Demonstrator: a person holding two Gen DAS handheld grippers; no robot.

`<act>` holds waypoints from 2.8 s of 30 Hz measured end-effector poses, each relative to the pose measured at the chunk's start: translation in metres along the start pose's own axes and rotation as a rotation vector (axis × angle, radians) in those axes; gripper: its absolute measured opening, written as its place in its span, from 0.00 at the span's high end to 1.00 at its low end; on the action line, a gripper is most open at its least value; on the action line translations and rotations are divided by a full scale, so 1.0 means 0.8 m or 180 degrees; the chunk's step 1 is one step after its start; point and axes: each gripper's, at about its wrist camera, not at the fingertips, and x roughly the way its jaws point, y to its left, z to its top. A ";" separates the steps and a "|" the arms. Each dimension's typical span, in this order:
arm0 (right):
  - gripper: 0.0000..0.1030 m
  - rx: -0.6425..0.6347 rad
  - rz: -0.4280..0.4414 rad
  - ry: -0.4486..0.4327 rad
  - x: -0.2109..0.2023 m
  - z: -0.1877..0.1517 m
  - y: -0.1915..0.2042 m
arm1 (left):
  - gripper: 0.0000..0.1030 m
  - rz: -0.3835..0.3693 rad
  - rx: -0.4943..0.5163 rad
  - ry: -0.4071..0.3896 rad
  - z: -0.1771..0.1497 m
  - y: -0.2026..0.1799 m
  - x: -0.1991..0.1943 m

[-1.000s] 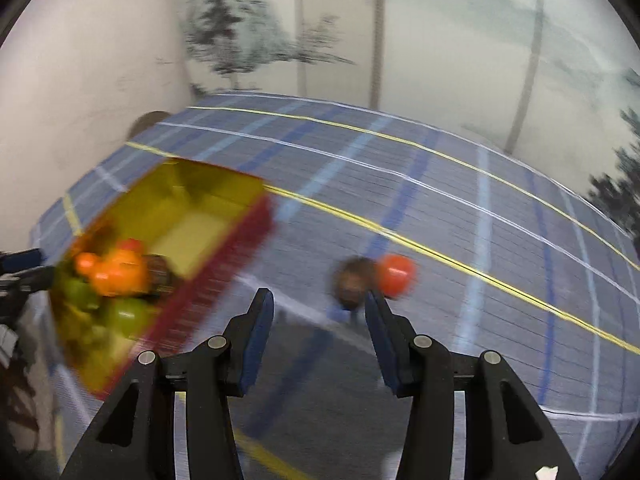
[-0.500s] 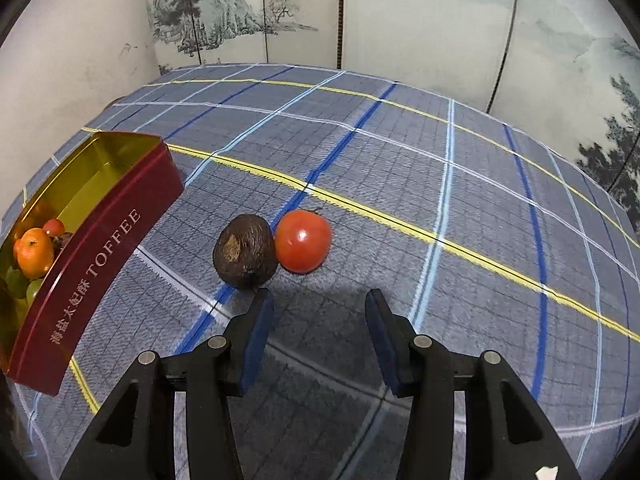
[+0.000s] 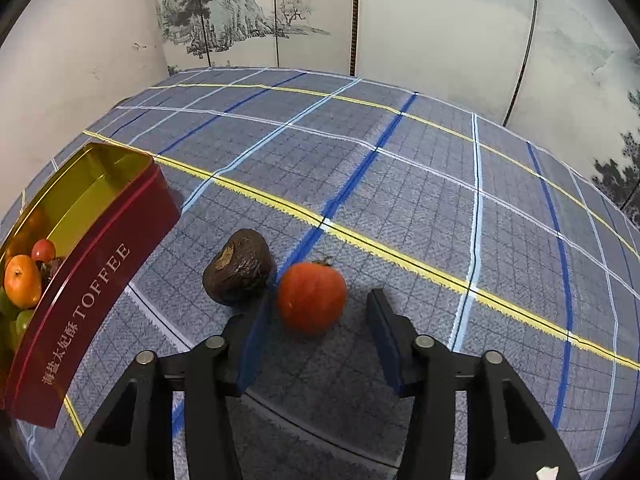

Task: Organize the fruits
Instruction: 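Reach the right gripper to the red tomato and close on it, then grasp the dark brown fruit with the left gripper while the right gripper holds the tomato, then lower the brown fruit into the tin and open the left gripper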

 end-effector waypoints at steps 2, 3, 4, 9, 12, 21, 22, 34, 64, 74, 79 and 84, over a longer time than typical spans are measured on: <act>0.71 -0.0011 0.0005 -0.0013 -0.001 0.000 0.002 | 0.39 -0.0009 0.0003 0.0005 0.003 -0.004 0.004; 0.71 -0.0025 0.0008 -0.0018 -0.002 -0.001 0.003 | 0.39 -0.0013 0.0005 0.0004 0.005 -0.006 0.006; 0.71 -0.0035 -0.0001 -0.0017 -0.001 -0.001 0.004 | 0.39 -0.0018 0.0008 -0.0001 0.005 -0.008 0.007; 0.72 -0.0011 -0.0004 -0.0023 -0.006 -0.005 0.001 | 0.39 -0.0026 0.0061 -0.0066 0.016 -0.027 0.012; 0.72 0.0028 -0.0083 -0.0025 -0.013 -0.014 -0.005 | 0.39 -0.0061 0.0147 -0.0155 0.028 -0.046 0.014; 0.72 0.0334 -0.0312 -0.0033 -0.045 -0.052 -0.059 | 0.39 -0.0175 0.0376 -0.0264 0.064 -0.108 0.038; 0.72 0.0364 -0.0348 -0.0030 -0.048 -0.057 -0.066 | 0.39 -0.0209 0.0386 -0.0246 0.068 -0.115 0.043; 0.72 0.0663 -0.0607 -0.0009 -0.077 -0.095 -0.135 | 0.39 -0.0253 0.0464 -0.0029 0.103 -0.174 0.110; 0.71 0.0777 -0.0475 -0.0038 -0.080 -0.100 -0.144 | 0.61 -0.0180 0.0526 0.0380 0.103 -0.188 0.178; 0.71 0.0752 -0.0506 -0.0029 -0.080 -0.100 -0.144 | 0.61 -0.0340 0.0469 0.0356 0.074 -0.180 0.126; 0.71 0.0721 -0.0542 -0.0016 -0.079 -0.100 -0.141 | 0.61 -0.0391 0.0448 0.0295 0.065 -0.175 0.096; 0.71 0.0715 -0.0549 -0.0014 -0.079 -0.099 -0.140 | 0.61 -0.0358 0.0444 0.0204 0.054 -0.165 0.061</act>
